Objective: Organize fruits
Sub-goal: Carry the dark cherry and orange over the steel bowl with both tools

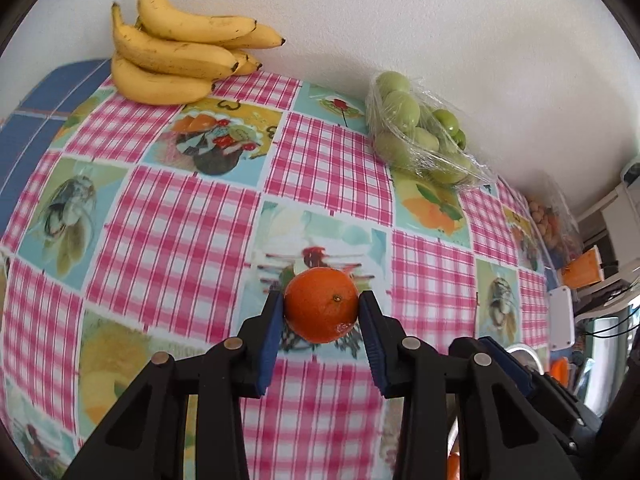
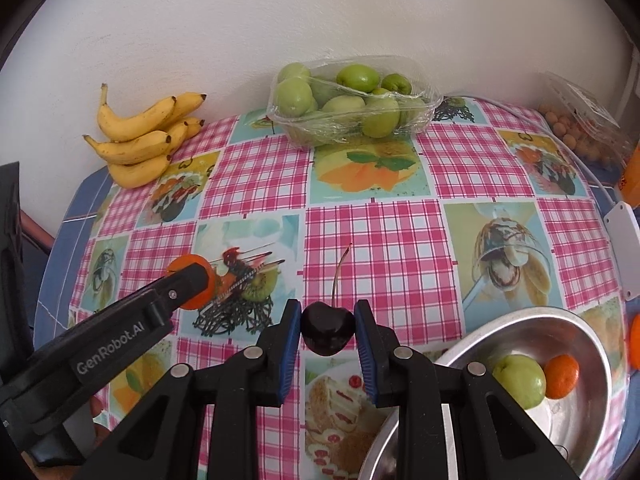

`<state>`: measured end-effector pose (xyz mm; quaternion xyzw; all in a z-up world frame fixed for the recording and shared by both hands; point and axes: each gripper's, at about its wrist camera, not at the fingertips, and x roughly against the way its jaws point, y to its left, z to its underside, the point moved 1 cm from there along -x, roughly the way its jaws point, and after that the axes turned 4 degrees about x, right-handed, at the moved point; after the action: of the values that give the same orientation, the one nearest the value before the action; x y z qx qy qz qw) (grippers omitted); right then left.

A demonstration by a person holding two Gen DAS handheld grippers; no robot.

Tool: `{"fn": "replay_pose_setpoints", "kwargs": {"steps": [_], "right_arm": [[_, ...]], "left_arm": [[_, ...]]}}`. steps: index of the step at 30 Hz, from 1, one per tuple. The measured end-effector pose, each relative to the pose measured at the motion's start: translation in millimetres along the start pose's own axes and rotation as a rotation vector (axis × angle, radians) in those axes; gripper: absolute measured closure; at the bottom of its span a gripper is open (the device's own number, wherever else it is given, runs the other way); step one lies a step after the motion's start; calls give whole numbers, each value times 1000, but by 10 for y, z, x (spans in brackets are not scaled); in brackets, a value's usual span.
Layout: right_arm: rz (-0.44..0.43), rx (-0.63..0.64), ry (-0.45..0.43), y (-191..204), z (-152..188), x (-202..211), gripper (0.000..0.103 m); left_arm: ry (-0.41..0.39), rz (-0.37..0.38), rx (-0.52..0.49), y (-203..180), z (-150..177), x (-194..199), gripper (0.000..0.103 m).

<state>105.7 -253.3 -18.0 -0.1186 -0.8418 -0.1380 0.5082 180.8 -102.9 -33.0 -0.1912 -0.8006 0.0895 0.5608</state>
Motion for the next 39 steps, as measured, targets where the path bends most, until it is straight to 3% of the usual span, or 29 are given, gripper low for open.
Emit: {"fn": "replay_pose_setpoints", "kwargs": {"steps": [21, 39], "right_arm": [[18, -9, 59, 11, 446, 345, 74], [35, -83, 124, -275, 881, 504, 74]], "left_arm": [[-25, 6, -41, -199, 499, 589, 64], [27, -8, -47, -290, 916, 616, 64]]}}
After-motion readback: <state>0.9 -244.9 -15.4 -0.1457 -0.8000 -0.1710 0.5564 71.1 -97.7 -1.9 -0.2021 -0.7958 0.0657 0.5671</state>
